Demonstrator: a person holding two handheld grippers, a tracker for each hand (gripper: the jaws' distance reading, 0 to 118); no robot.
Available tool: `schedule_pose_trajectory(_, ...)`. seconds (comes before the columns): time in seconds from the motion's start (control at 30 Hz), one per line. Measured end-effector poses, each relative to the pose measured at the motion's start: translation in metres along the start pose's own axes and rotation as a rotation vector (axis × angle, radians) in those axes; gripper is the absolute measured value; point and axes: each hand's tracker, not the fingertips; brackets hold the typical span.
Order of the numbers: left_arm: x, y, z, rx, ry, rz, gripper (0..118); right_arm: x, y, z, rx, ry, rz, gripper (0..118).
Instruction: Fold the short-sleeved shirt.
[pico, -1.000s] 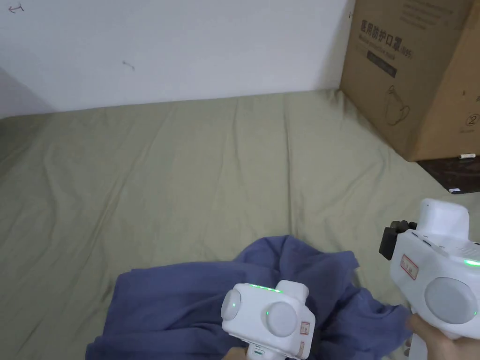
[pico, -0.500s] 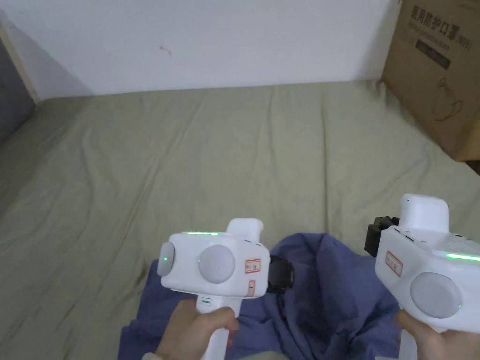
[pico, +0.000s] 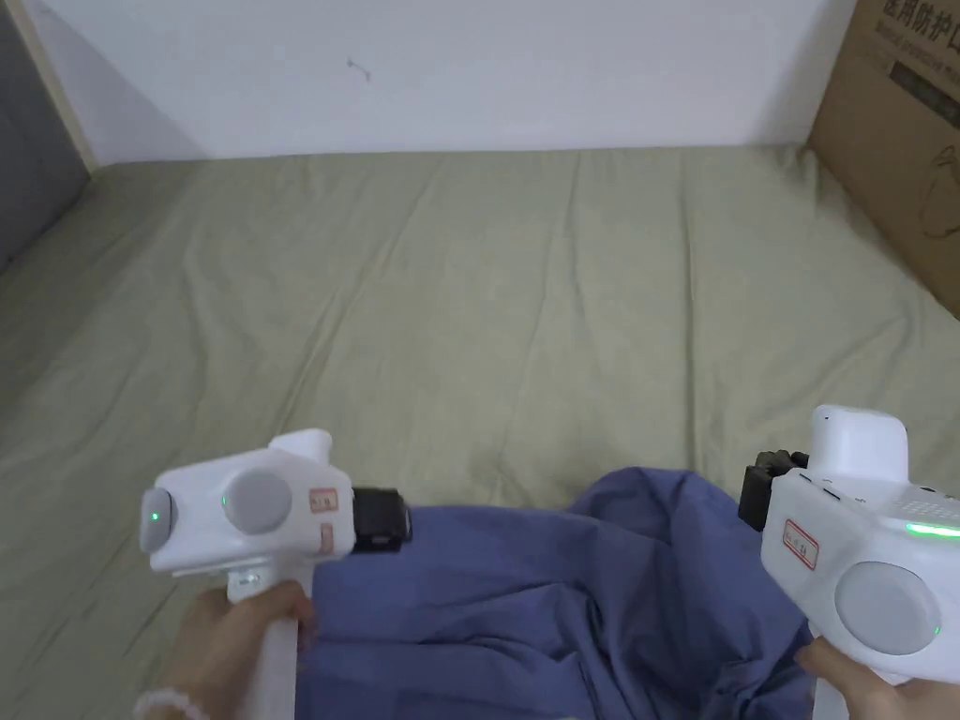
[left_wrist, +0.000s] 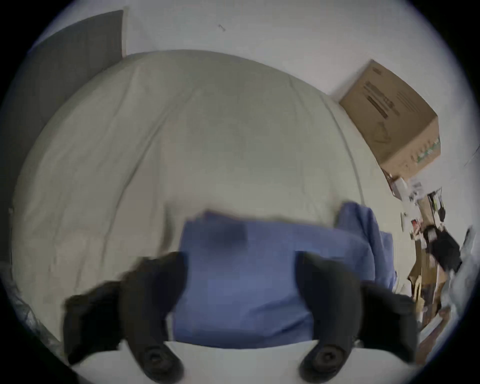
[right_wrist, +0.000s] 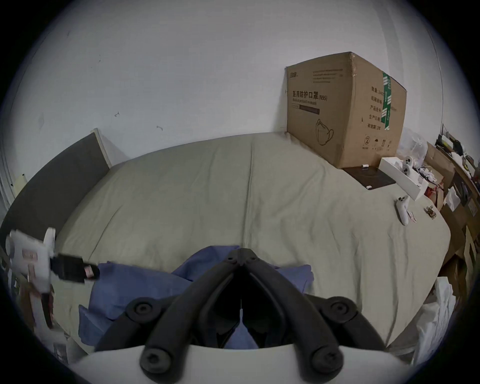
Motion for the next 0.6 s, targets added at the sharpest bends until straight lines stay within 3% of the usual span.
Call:
schedule_pose_trajectory(0.23,0.002,0.027,-0.07,-0.154,0.078,-0.024,93,0.005,-0.007,-0.022,-0.051,-0.017,0.004,0)
schedule_pose_trajectory(0.27,0.004,0.02,-0.082,-0.216,0.088,-0.056,83,0.007,-0.008,-0.025,-0.06,-0.02,0.002,0)
schedule_pose_trajectory(0.3,0.012,0.009,-0.084,-0.145,0.2,-0.154,80,0.01,-0.009,-0.027,-0.067,-0.023,-0.001,0)
schedule_pose_trajectory(0.37,0.025,0.005,-0.071,-0.103,0.188,-0.148,72,0.014,-0.01,-0.03,-0.075,-0.027,-0.003,0)
schedule_pose_trajectory(0.4,0.028,0.004,-0.067,-0.099,0.179,-0.145,62,0.017,-0.01,-0.032,-0.079,-0.031,-0.002,0)
schedule_pose_trajectory(0.5,0.027,0.005,-0.056,-0.08,0.188,-0.175,10,0.026,-0.006,-0.038,-0.098,-0.019,-0.016,0)
schedule_pose_trajectory(0.6,0.023,0.009,-0.047,-0.085,0.157,-0.155,10,0.033,0.004,-0.05,-0.119,0.035,-0.044,4)
